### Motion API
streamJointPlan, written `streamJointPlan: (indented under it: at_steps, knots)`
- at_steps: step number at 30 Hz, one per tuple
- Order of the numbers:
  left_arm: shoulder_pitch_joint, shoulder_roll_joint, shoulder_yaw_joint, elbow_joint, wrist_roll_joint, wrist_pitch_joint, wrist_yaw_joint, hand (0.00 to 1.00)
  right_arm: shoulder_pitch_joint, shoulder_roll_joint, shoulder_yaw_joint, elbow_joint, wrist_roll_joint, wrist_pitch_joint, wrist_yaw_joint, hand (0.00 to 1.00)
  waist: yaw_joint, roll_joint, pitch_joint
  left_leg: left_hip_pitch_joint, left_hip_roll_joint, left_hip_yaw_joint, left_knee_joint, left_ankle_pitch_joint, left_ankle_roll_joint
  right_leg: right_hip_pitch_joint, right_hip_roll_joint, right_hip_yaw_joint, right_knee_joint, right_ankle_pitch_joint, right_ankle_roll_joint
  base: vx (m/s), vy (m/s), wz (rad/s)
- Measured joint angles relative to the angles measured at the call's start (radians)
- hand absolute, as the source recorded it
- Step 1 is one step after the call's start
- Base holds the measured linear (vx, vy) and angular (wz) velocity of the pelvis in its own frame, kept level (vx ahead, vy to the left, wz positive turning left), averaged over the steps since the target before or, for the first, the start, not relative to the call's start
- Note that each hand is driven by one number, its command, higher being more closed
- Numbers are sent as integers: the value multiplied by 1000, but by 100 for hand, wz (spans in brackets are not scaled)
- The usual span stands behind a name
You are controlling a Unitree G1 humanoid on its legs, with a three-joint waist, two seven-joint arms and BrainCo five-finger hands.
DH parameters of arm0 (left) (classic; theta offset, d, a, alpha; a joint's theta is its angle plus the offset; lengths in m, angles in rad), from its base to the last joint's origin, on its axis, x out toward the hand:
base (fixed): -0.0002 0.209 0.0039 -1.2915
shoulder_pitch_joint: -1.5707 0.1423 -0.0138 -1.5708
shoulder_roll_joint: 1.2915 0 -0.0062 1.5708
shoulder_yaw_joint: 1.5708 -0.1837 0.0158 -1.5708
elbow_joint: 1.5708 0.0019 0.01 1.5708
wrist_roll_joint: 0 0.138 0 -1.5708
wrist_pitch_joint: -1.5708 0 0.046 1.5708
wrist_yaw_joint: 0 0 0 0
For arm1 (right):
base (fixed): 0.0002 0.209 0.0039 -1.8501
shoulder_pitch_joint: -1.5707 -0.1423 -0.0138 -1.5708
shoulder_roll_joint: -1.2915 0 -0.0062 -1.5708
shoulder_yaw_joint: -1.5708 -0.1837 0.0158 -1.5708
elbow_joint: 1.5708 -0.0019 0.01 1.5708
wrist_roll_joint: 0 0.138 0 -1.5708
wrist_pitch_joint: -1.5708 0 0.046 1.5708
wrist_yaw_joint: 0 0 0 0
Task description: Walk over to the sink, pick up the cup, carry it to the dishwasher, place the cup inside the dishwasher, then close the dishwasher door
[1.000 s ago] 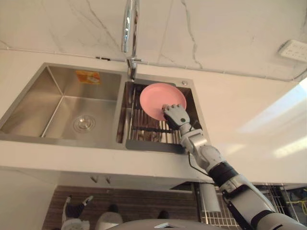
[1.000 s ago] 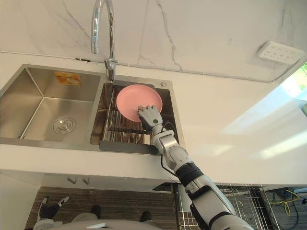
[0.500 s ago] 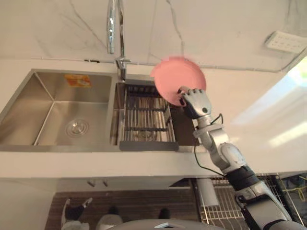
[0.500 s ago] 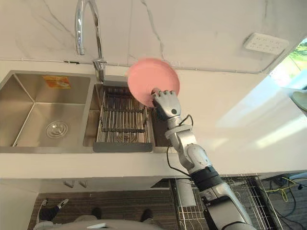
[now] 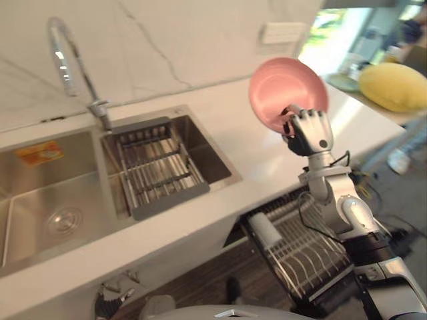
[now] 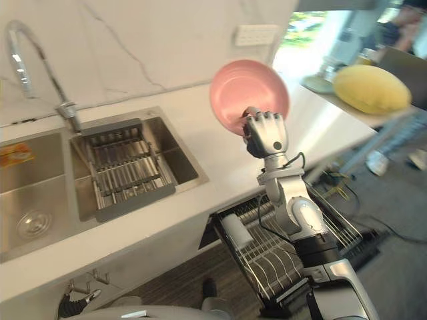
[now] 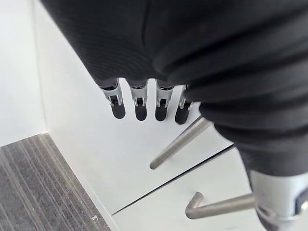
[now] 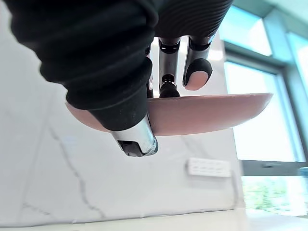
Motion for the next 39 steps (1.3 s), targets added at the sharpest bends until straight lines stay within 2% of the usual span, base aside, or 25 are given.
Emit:
streamJointPlan:
  at_steps: [1, 3, 4, 6, 7, 8, 9, 10, 11, 12, 14, 15, 17, 18, 19, 21, 24, 28, 31, 39]
  knots:
    - [2, -1, 6, 2, -15, 5, 2, 0, -3, 0, 8, -8, -1, -8, -24, 100, 6, -3, 2, -1, 24, 93, -32, 26, 9, -67, -33, -115, 118, 19, 32, -223, 192, -176]
    - [1, 10, 24, 20, -42, 11, 3, 0, -23, 4, 26, 4, -4, -19, -42, 100, 10, -3, 5, -1, 45, 174, -64, 48, 15, -101, -69, -254, 286, 16, 21, -230, 149, -153]
    - [-3, 9, 29, 34, -67, 17, 4, 0, -48, 6, 44, 41, -4, -26, -48, 100, 19, -3, 5, 3, 68, 237, -90, 67, 19, -62, -105, -367, 407, -25, 30, -215, 152, -143]
    - [-1, 8, 44, 40, -101, 19, 5, 0, -74, 11, 60, 99, -4, -30, -49, 100, 50, 0, 6, 14, 97, 311, -105, 82, 17, 34, -145, -461, 503, -85, 44, -87, 75, -124]
    - [-1, 10, 47, 40, -109, 18, 6, 0, -85, 17, 62, 118, -4, -33, -49, 100, 58, -6, 3, 10, 106, 331, -104, 84, 15, 69, -156, -480, 513, -96, 48, -87, -17, -118]
    - [-1, 17, 54, 39, -120, 17, 7, 0, -111, 38, 61, 157, -7, -42, -49, 100, 71, -21, -6, -10, 119, 365, -96, 91, 7, 128, -169, -485, 499, -99, 55, -112, -87, -104]
    - [-10, 22, 55, 35, -122, 15, 5, 0, -135, 53, 60, 179, -18, -50, -55, 100, 82, -35, -12, -46, 132, 388, -70, 95, 1, 170, -173, -473, 430, -77, 72, -110, -129, -98]
    - [-19, 23, 56, 30, -128, 14, 4, 0, -143, 54, 60, 184, -23, -51, -56, 100, 85, -50, -17, -62, 139, 395, -58, 97, -2, 190, -173, -470, 381, -51, 75, -103, -185, -76]
    - [-35, 20, 77, 33, -146, 18, 6, 0, -144, 54, 58, 183, -26, -55, -57, 100, 88, -59, -18, -91, 146, 395, -35, 103, -9, 221, -176, -467, 287, 30, 61, -123, -249, -55]
    - [-38, 29, 87, 33, -147, 18, 3, 0, -141, 55, 57, 183, -34, -58, -55, 100, 88, -60, -13, -108, 159, 387, -4, 106, -15, 247, -170, -454, 217, 82, 89, -137, -279, -51]
    - [-28, 25, 100, 33, -147, 19, 0, 0, -136, 56, 57, 182, -36, -70, -36, 100, 98, -49, -11, -113, 169, 318, 1, 121, -39, 271, -132, -442, 149, 70, 118, -157, -322, -57]
    - [-22, 21, 120, 35, -143, 19, -2, 0, -129, 54, 38, 173, -36, -75, -11, 100, 101, -48, -12, -132, 178, 287, -4, 137, -67, 287, -99, -430, 80, 72, 183, -168, -304, -47]
    - [-29, 19, 125, 32, -140, 8, 4, 0, -111, 50, -16, 173, -29, -72, 10, 100, 95, -55, -8, -178, 190, 264, 1, 160, -91, 284, -80, -423, 31, 49, 236, -184, -231, 2]
    - [-35, 23, 121, 31, -137, 2, 3, 0, -100, 48, -44, 176, -20, -67, 16, 100, 96, -69, -2, -205, 190, 250, 0, 179, -98, 276, -73, -427, 12, 28, 267, -203, -219, 21]
    - [-37, 18, 118, 33, -137, 2, 2, 0, -99, 47, -53, 180, -19, -66, 19, 100, 97, -78, 3, -223, 190, 245, -2, 194, -103, 268, -68, -428, 0, 12, 283, -138, -152, 15]
    - [-44, -27, 118, 40, -137, 4, -1, 0, -84, 48, -61, 185, -19, -56, 25, 100, 96, -76, 9, -256, 192, 210, -22, 230, -106, 252, -48, -454, -8, 4, 279, -175, -155, 29]
    - [-45, -54, 116, 41, -119, 4, -9, 0, -75, 48, -61, 187, -10, -45, 24, 100, 105, -87, 12, -270, 179, 185, -80, 280, -103, 223, -45, -476, 10, -3, 268, -115, -48, 33]
    - [-48, -36, 118, 40, -121, 27, -42, 0, -97, 55, -61, 258, 0, -46, 21, 100, 112, -104, 18, -304, 151, 160, -142, 340, -84, 180, -51, -505, 17, 3, 263, -72, 14, 24]
    - [-56, -24, 120, 40, -141, 49, -68, 0, -122, 64, -61, 309, 1, -41, 19, 100, 116, -105, 34, -323, 144, 153, -140, 348, -77, 168, -52, -509, 14, 13, 263, -18, 67, 11]
    - [-149, -2, 121, 24, -213, 60, -133, 0, -333, 60, -58, 468, 80, 41, -38, 100, 123, -100, 173, -417, 124, 133, -176, 395, -46, 72, -58, -527, 12, 44, 260, -25, 89, 8]
